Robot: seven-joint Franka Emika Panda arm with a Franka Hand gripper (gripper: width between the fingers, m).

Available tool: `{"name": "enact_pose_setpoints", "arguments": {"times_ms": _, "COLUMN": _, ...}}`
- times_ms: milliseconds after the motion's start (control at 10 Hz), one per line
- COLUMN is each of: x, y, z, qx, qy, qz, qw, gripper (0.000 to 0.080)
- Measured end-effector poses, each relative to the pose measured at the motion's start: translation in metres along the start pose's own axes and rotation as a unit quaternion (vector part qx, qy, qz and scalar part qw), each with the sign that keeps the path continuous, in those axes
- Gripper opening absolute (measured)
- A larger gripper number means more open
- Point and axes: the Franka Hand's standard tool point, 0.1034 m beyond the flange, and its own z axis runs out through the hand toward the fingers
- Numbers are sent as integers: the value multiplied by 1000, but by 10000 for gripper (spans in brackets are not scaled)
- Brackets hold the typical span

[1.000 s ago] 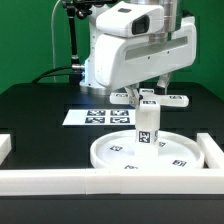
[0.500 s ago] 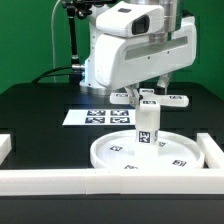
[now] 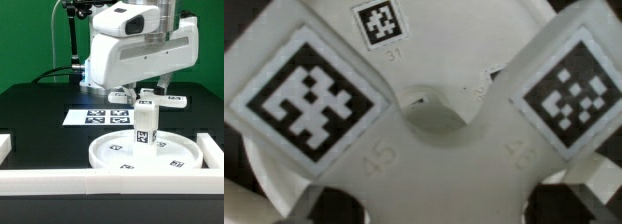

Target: Assemble round table

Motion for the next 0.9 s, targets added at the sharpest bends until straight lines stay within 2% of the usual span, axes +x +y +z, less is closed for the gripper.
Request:
{"name": "enact_pose_setpoints", "arguments": {"times_ms": 100, "x": 0, "y": 0, "z": 1, "qx": 12, "qy": 7, "qz": 47, "qw": 999, "gripper": 449}}
{"name": "enact_pose_setpoints", "arguments": {"times_ms": 600, "x": 3, "y": -4, "z": 0, "qx": 18, "qy": 7, "qz": 216, "qw": 976, "gripper": 449}}
{"name": "enact_pose_setpoints", "arguments": {"times_ms": 800, "x": 4, "y": -5, "z": -3, "qx": 26, "qy": 17, "qz": 336, "qw": 941, "gripper": 449}}
{"name": "enact_pose_setpoints", "arguments": {"times_ms": 900, "x": 2, "y": -6, "z": -3, "qx": 36, "qy": 23, "qz": 400, "qw": 916, "gripper": 449}}
